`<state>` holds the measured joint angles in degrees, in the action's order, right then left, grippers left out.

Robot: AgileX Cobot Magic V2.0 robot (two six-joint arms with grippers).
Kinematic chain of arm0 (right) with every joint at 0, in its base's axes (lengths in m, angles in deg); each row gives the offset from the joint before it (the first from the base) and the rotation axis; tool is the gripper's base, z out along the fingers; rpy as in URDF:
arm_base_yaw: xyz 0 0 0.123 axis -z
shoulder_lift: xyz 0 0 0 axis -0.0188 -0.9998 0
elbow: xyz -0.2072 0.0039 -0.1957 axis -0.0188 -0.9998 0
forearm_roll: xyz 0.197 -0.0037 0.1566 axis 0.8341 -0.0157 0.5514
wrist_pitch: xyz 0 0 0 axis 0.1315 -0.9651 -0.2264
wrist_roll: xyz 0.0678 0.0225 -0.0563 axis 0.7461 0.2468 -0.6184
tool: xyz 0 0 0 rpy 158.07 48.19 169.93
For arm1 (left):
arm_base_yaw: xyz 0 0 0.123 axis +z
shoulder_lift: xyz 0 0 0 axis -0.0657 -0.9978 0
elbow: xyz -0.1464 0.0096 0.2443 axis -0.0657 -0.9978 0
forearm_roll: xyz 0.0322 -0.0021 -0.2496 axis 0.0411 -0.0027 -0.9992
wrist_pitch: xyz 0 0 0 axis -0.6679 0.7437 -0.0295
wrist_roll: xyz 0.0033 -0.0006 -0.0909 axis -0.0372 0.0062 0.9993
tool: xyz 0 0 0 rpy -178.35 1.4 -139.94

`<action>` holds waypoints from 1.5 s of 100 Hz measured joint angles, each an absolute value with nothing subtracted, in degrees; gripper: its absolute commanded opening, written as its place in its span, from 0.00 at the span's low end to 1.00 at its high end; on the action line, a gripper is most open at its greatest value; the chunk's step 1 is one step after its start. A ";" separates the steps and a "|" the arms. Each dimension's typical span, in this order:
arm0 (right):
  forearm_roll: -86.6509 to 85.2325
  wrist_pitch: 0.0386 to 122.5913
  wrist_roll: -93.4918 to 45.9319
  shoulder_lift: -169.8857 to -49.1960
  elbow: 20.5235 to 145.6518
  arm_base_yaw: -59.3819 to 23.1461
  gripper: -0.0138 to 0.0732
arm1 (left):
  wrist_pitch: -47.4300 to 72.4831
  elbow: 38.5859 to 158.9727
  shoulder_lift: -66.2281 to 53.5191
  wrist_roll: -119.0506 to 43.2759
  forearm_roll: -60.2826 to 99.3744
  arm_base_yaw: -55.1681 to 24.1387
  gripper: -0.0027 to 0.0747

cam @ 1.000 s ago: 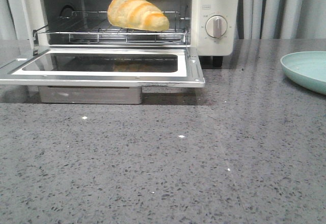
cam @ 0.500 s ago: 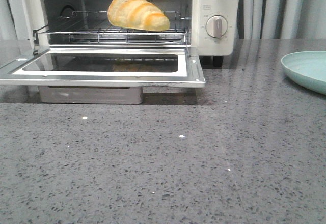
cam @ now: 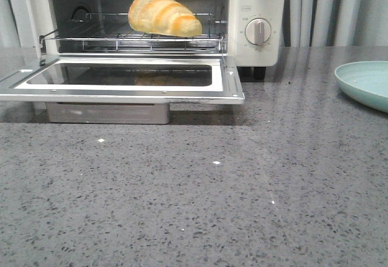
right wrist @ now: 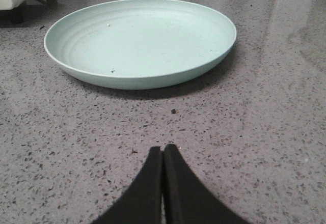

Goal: Put bread in oven

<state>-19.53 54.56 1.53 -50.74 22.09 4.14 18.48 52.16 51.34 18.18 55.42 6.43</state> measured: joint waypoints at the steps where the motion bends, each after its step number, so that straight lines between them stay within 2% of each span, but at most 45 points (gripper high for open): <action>1: -19.53 54.56 1.53 -50.74 22.09 4.14 0.07 | 18.48 52.16 51.34 18.18 55.42 6.43 0.01; 66: -19.53 54.56 1.44 -50.74 22.09 4.14 0.07 | 18.22 50.63 51.34 18.02 53.89 6.43 0.01; 99: -19.53 54.56 1.44 -50.74 22.09 4.14 0.07 | 18.08 41.38 51.34 5.66 47.57 1.89 0.01; 150: -19.43 54.45 1.44 -50.74 22.09 4.14 0.07 | 18.74 41.37 51.34 -1.41 46.29 1.13 0.01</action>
